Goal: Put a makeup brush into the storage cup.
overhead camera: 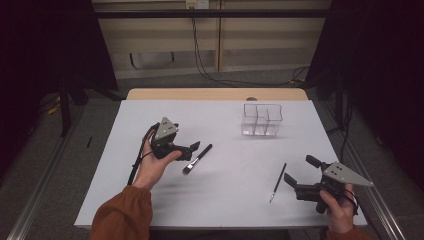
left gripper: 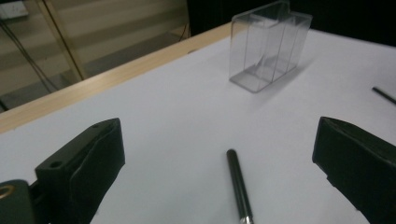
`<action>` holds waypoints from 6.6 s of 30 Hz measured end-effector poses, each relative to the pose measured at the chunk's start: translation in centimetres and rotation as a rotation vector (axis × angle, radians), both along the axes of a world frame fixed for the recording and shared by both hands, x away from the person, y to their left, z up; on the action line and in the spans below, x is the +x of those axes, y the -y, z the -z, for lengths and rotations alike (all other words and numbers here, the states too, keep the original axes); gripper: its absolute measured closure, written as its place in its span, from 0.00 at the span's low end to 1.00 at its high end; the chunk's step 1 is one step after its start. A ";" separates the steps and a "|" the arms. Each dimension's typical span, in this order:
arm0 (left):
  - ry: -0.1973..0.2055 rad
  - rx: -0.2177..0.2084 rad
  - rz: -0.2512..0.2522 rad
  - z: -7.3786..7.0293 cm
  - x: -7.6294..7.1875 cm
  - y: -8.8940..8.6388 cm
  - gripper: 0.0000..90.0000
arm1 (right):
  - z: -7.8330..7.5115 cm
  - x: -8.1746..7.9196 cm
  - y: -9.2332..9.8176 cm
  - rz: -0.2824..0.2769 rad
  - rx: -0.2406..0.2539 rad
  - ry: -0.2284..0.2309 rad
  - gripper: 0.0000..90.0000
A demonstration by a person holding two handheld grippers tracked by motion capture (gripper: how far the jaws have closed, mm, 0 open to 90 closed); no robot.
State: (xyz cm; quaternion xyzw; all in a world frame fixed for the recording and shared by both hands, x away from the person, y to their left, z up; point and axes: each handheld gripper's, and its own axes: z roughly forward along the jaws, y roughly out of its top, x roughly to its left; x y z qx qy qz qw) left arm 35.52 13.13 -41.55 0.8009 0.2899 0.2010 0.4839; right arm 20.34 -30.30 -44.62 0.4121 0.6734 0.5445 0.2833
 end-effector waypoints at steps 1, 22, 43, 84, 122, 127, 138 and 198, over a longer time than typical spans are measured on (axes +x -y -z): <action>-0.010 0.008 0.004 -0.2 0.0 0.0 0.03 | 0.0 0.0 0.0 0.001 0.002 -0.001 0.00; -0.330 0.295 0.097 -0.7 1.7 2.7 0.08 | 0.0 0.0 0.0 -0.006 0.004 -0.005 0.00; -0.544 0.539 0.083 0.9 3.5 4.2 0.06 | 0.1 0.1 -0.3 -0.017 -0.003 -0.014 0.00; -0.713 0.741 0.035 3.8 4.4 7.9 0.26 | 0.2 0.1 -0.3 -0.024 -0.013 -0.021 0.00; -0.729 0.700 0.088 3.0 5.0 7.6 0.84 | 0.3 0.3 -0.3 -0.021 -0.002 -0.031 0.00; -0.732 0.677 0.081 3.0 5.0 7.4 0.84 | 0.3 0.3 -0.2 -0.022 -0.001 -0.032 0.00; -0.728 0.643 0.074 2.6 5.0 6.8 0.84 | 0.3 0.3 -0.2 -0.022 -0.002 -0.032 0.00; -0.323 0.011 0.152 0.0 0.4 -0.7 0.84 | 0.3 0.3 -0.3 -0.020 -0.001 -0.027 0.00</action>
